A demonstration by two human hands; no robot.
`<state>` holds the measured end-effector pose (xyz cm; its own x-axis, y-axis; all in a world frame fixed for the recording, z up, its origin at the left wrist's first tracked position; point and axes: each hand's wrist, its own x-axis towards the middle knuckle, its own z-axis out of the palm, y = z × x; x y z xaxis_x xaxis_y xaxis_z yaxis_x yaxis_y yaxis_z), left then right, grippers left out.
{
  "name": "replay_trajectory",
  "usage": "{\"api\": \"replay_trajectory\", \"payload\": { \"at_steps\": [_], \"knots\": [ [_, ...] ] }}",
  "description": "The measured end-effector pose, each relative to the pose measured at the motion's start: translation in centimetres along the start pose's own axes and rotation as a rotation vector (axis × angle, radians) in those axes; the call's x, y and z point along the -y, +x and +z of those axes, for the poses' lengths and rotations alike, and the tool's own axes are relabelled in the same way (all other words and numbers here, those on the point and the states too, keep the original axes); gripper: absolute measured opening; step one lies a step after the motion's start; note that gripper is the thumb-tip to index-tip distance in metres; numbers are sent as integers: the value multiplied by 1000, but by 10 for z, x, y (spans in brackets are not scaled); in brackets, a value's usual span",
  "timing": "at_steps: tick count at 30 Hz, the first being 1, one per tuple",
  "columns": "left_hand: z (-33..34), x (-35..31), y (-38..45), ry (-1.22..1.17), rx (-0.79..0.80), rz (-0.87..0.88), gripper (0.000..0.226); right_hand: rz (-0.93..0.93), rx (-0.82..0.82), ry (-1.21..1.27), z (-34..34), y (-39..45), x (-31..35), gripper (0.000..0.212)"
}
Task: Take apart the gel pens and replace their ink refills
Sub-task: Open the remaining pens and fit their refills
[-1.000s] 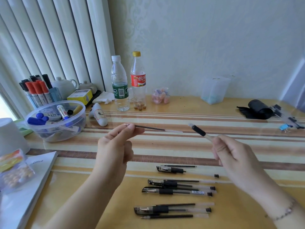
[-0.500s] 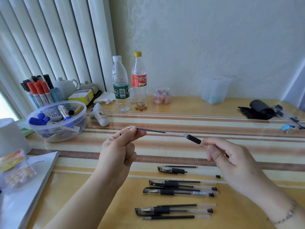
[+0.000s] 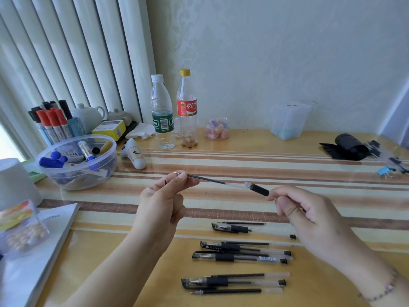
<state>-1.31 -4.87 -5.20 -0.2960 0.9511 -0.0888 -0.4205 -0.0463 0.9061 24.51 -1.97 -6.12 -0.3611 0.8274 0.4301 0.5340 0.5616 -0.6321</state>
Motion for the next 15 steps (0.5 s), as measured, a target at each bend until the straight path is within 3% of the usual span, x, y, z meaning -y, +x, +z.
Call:
{"api": "replay_trajectory", "payload": {
  "at_steps": [6,15],
  "knots": [
    [-2,0,2,-79,-5,-42,12,15,0,-27,-1,1,-1,26],
    [-2,0,2,-16,5,12,11,11,21,-4,-2,-1,3,27]
  ]
}}
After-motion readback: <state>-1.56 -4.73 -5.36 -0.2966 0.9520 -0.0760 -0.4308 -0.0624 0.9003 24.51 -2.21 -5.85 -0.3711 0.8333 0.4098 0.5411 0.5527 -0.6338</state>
